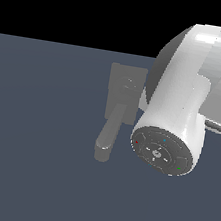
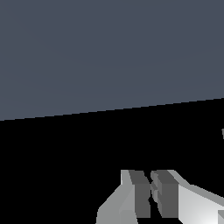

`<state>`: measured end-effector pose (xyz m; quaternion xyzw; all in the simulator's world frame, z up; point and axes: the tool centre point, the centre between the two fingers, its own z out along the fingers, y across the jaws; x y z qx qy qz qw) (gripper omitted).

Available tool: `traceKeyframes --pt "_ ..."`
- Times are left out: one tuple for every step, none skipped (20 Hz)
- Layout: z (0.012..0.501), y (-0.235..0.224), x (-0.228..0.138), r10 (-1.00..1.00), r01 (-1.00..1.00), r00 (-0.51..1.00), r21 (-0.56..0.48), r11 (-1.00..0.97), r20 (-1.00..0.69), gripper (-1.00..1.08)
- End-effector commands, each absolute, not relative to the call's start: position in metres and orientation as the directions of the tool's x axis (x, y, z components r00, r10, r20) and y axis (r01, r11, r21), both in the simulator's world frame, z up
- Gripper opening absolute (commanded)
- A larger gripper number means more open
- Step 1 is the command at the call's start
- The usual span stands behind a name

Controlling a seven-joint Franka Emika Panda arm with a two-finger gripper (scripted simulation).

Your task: Turn on the faucet by rotating a designated handle.

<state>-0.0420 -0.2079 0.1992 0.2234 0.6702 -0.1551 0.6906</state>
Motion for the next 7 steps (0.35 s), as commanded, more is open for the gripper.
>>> traceKeyframes --pt "0.192 -0.157 -0.02 -0.021 0.201 0.006 -0.02 0.979 -1.0 -1.0" --pt "0.189 -0.158 -0.021 -0.022 0.199 0.004 -0.021 0.98 -1.0 -1.0" --pt "0.186 -0.159 -0.021 -0.024 0.198 0.002 -0.023 0.98 -1.0 -1.0" --pt "0.182 -0.16 -0.021 -0.025 0.196 0.0 -0.024 0.98 -1.0 -1.0" --pt "0.179 -0.161 -0.021 -0.026 0.195 -0.002 -0.026 0.98 -1.0 -1.0" --pt "0.176 -0.162 -0.021 -0.027 0.194 -0.004 -0.027 0.981 -1.0 -1.0" --pt "0.176 -0.162 -0.021 -0.027 0.194 -0.004 -0.027 0.981 -1.0 -1.0"
